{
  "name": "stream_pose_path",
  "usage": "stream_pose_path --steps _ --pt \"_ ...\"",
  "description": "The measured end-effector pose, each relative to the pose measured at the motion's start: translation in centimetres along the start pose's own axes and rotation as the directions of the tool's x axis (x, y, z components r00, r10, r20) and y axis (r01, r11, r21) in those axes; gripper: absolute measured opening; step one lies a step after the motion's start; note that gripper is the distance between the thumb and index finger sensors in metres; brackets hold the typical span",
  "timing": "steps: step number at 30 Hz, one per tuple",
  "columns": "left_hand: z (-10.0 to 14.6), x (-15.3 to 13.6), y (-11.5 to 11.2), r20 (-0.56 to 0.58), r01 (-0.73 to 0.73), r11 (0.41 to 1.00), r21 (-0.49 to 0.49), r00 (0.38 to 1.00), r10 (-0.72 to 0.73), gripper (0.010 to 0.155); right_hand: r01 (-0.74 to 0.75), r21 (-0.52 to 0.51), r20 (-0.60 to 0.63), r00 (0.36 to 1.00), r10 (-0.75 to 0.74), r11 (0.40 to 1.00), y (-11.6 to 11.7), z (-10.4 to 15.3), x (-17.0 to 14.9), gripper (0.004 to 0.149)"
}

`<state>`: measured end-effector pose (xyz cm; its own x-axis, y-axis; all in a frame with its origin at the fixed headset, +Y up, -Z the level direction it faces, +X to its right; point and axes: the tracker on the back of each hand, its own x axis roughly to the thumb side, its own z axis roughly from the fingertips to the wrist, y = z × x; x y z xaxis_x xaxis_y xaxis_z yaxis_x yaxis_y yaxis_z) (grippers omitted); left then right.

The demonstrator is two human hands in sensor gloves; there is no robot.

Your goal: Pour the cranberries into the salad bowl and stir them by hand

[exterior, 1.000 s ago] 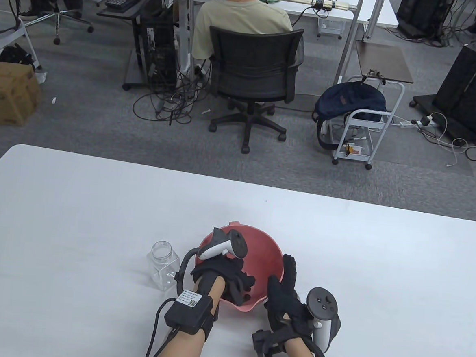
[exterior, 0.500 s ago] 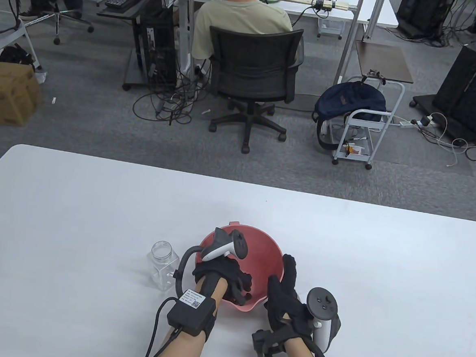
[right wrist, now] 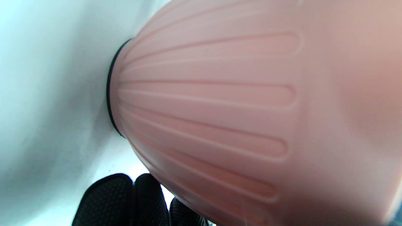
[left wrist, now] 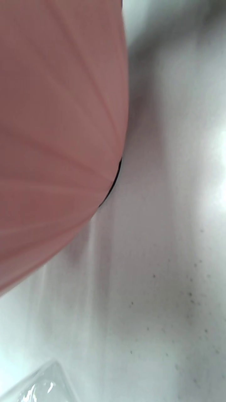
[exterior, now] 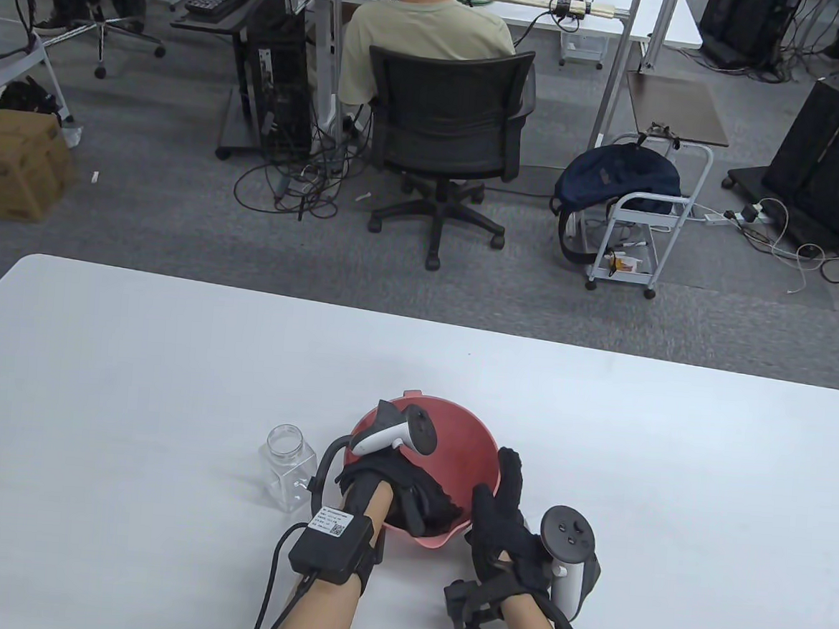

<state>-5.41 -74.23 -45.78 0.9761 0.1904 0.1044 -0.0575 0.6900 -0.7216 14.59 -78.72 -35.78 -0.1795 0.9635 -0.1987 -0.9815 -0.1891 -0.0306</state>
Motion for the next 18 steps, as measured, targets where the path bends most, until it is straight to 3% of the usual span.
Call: stream_pose_path --steps 18 --pt "0.05 -0.10 0.11 0.076 -0.037 0.999 0.020 0.996 0.035 0.058 0.001 -0.002 0.001 1.000 -0.001 1.000 0.01 0.01 -0.02 0.070"
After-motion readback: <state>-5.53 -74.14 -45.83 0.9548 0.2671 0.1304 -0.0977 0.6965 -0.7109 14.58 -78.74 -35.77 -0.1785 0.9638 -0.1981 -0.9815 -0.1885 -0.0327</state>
